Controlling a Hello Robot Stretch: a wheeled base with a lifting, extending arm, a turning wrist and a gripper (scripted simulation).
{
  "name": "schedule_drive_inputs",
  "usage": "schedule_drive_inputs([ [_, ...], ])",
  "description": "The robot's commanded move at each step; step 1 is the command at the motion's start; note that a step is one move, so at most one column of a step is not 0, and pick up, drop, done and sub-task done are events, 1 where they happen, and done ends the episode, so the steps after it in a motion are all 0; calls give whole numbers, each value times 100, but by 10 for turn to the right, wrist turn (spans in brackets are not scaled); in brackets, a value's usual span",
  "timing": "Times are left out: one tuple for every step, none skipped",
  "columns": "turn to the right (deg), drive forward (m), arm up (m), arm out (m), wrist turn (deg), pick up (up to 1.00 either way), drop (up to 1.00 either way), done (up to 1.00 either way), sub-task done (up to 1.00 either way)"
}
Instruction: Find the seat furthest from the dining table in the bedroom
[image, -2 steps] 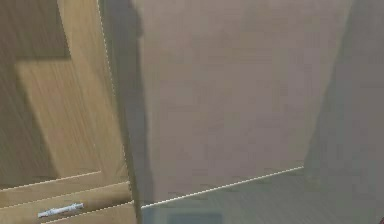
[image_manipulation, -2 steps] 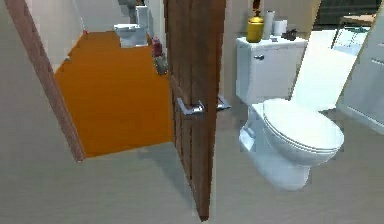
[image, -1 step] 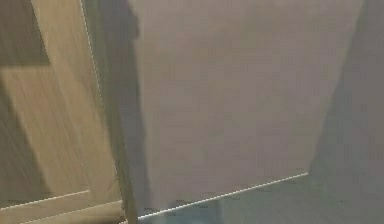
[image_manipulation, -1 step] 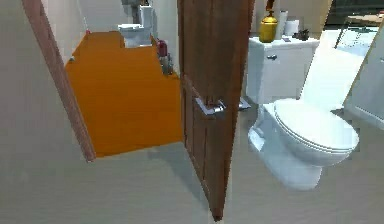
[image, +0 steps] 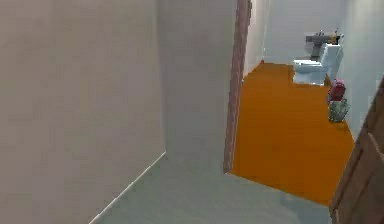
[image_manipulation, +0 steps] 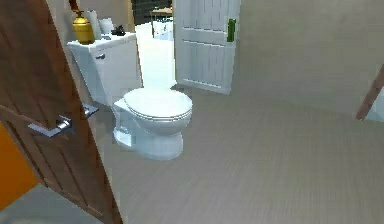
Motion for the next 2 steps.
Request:
schedule_drive_inputs([
  [150, 0, 0, 0, 0, 0, 0, 0, 0],
  [0, 50, 0, 0, 0, 0, 0, 0, 0],
])
